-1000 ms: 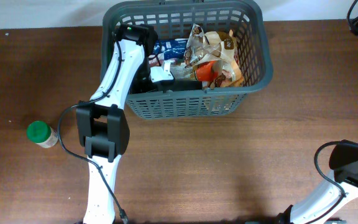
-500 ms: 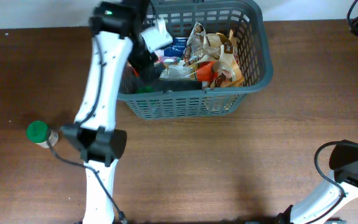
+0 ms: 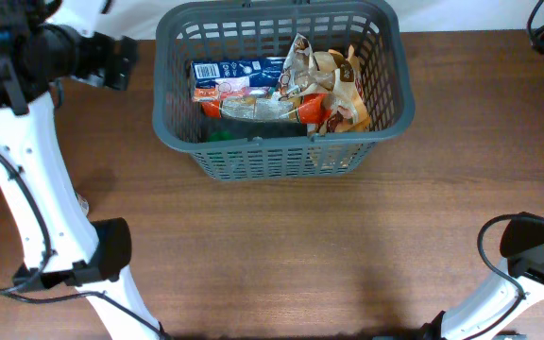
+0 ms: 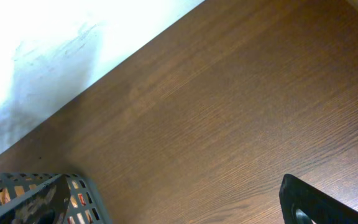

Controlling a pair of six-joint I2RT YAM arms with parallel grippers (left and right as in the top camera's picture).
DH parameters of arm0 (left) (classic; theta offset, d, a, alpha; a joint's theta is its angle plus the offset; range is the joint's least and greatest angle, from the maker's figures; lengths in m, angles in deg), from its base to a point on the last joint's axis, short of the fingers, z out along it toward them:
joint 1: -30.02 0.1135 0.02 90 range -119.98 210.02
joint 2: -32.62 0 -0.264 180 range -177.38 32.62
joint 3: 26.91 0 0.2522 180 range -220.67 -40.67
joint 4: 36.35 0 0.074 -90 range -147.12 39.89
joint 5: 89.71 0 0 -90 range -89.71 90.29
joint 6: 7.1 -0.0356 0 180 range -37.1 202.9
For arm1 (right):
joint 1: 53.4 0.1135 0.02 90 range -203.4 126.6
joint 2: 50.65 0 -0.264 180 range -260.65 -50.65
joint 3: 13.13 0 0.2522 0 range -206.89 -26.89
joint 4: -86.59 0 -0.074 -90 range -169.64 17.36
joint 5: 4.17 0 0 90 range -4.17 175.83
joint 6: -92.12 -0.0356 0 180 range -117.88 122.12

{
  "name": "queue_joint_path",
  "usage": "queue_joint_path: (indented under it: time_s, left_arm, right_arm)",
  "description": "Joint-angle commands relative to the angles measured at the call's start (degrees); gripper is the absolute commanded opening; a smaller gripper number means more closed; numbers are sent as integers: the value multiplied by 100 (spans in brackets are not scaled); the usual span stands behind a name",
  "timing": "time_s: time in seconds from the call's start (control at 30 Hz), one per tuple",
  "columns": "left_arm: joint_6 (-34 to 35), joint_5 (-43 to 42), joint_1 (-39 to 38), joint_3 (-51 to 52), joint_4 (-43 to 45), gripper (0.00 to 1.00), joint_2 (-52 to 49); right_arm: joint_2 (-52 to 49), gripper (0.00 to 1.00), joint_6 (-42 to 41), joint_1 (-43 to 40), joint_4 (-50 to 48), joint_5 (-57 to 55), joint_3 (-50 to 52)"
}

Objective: Pack container
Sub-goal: 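Withdraw the left gripper and move it to the second green jar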

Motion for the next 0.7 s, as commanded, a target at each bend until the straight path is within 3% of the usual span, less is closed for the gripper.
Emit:
queue_joint_path:
  time_s: [0.0,0.13,0.4,0.5,0.67]
  left_arm:
    - [1591,914,542,317,-22,99,-133]
    - [2090,363,1270,1095,-22,99,-133]
    - [2120,-151,2400,3759,-24,94,-131]
    - [2116,-72,2616,4636,-9,91,-131]
    - [2210,632,2653,5209,201,91,-131]
  right_arm:
    - [-26,99,15,-15,-2,50,11]
    - [-26,99,15,-15,-2,50,11]
    - [-26,99,13,-15,-2,50,11]
    - [-26,99,13,-15,-2,50,11]
    - [-26,99,13,-15,-2,50,11]
